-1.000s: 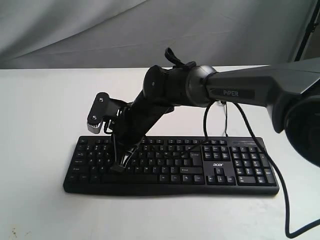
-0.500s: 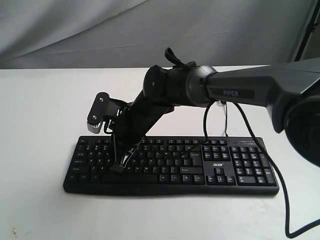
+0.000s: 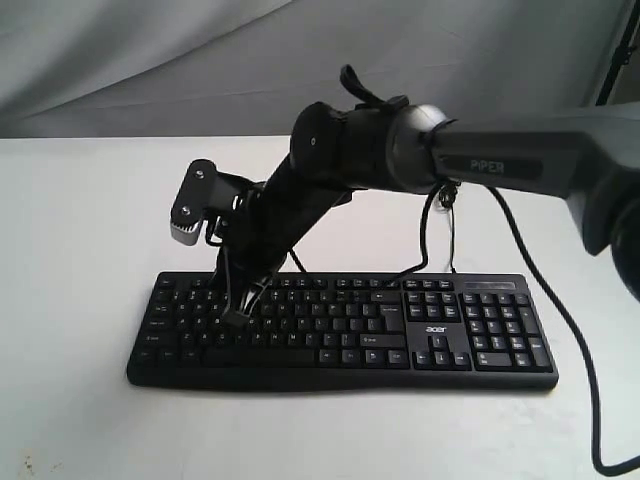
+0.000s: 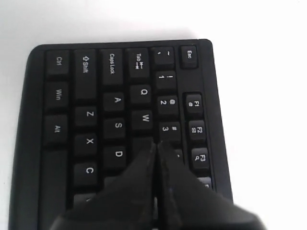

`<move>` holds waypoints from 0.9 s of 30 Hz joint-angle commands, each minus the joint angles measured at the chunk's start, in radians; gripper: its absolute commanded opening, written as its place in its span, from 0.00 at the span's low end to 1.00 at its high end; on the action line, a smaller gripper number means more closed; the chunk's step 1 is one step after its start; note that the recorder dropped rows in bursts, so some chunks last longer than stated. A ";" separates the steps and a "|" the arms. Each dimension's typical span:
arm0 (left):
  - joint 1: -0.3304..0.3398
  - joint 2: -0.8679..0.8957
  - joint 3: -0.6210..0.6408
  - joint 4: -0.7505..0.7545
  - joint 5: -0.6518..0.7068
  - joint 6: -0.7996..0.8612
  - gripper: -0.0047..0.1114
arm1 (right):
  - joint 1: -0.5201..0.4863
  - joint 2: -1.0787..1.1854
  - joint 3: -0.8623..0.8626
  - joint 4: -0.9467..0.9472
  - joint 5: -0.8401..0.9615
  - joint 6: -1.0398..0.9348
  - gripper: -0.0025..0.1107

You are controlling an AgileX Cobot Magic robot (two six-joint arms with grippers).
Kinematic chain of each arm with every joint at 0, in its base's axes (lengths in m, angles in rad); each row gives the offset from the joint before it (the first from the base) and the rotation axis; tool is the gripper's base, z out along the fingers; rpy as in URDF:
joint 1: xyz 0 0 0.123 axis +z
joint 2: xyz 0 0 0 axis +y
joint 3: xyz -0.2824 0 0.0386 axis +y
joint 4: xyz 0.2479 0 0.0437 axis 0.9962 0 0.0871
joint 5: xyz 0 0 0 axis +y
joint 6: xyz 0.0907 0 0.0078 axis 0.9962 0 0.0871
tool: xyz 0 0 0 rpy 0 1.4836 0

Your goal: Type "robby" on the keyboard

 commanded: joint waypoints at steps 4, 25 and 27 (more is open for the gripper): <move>-0.006 -0.003 0.004 0.005 -0.006 -0.003 0.04 | -0.061 -0.048 0.095 -0.030 0.016 0.011 0.02; -0.006 -0.003 0.004 0.005 -0.006 -0.003 0.04 | -0.160 -0.142 0.223 -0.074 0.071 0.033 0.02; -0.006 -0.003 0.004 0.005 -0.006 -0.003 0.04 | -0.160 -0.140 0.223 -0.074 0.073 0.033 0.02</move>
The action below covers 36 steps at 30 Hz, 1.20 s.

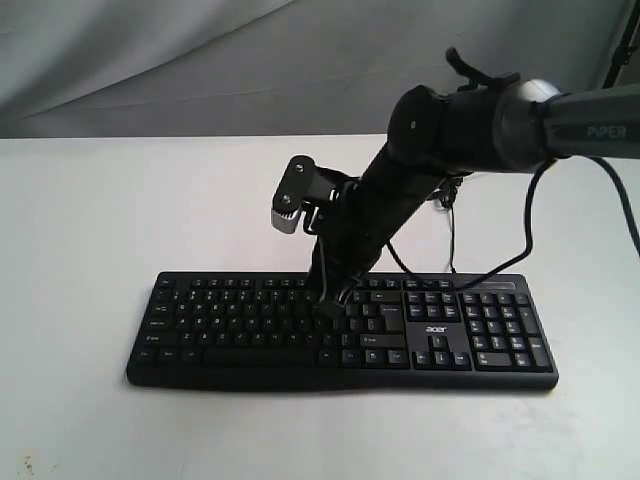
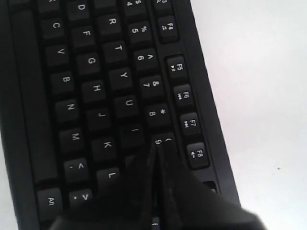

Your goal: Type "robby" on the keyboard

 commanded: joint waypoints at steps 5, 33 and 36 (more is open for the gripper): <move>-0.006 -0.003 0.004 0.005 -0.006 -0.003 0.04 | -0.005 -0.004 0.008 0.005 0.021 0.004 0.02; -0.006 -0.003 0.004 0.005 -0.006 -0.003 0.04 | 0.006 0.020 0.035 0.047 -0.024 -0.076 0.02; -0.006 -0.003 0.004 0.005 -0.006 -0.003 0.04 | 0.006 0.020 0.035 0.050 -0.024 -0.082 0.02</move>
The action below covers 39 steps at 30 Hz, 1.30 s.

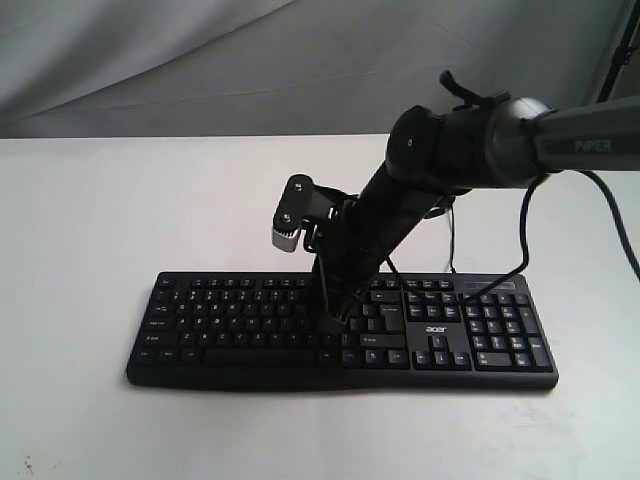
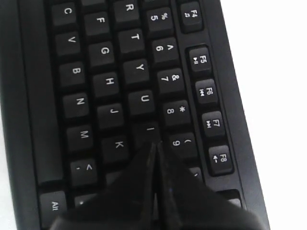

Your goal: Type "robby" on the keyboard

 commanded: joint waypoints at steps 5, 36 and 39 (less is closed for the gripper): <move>-0.006 -0.003 0.004 0.005 -0.006 -0.003 0.04 | 0.004 -0.003 -0.001 0.024 0.000 -0.040 0.02; -0.006 -0.003 0.004 0.005 -0.006 -0.003 0.04 | 0.002 0.006 -0.004 0.043 -0.001 -0.068 0.02; -0.006 -0.003 0.004 0.005 -0.006 -0.003 0.04 | 0.015 -0.029 -0.007 0.054 -0.017 -0.068 0.02</move>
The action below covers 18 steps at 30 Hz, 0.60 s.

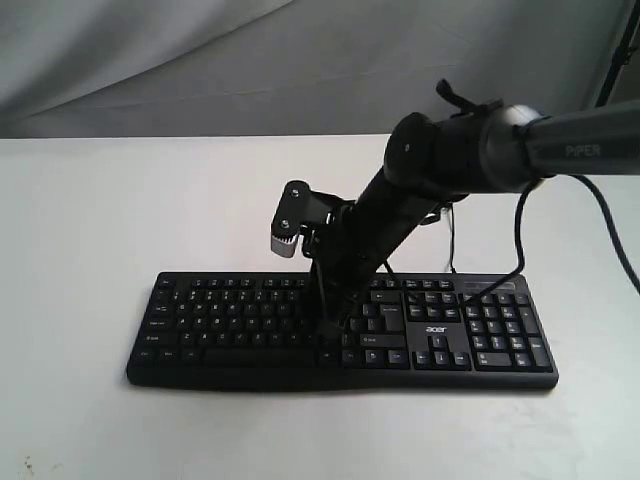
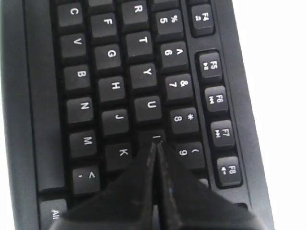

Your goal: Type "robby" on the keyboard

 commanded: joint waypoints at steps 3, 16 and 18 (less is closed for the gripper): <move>-0.006 -0.003 0.004 0.005 -0.006 -0.003 0.04 | 0.035 -0.056 -0.007 0.043 -0.033 -0.012 0.02; -0.006 -0.003 0.004 0.005 -0.006 -0.003 0.04 | 0.143 -0.019 -0.007 0.134 -0.092 -0.052 0.02; -0.006 -0.003 0.004 0.005 -0.006 -0.003 0.04 | 0.143 -0.008 -0.007 0.134 -0.079 -0.054 0.02</move>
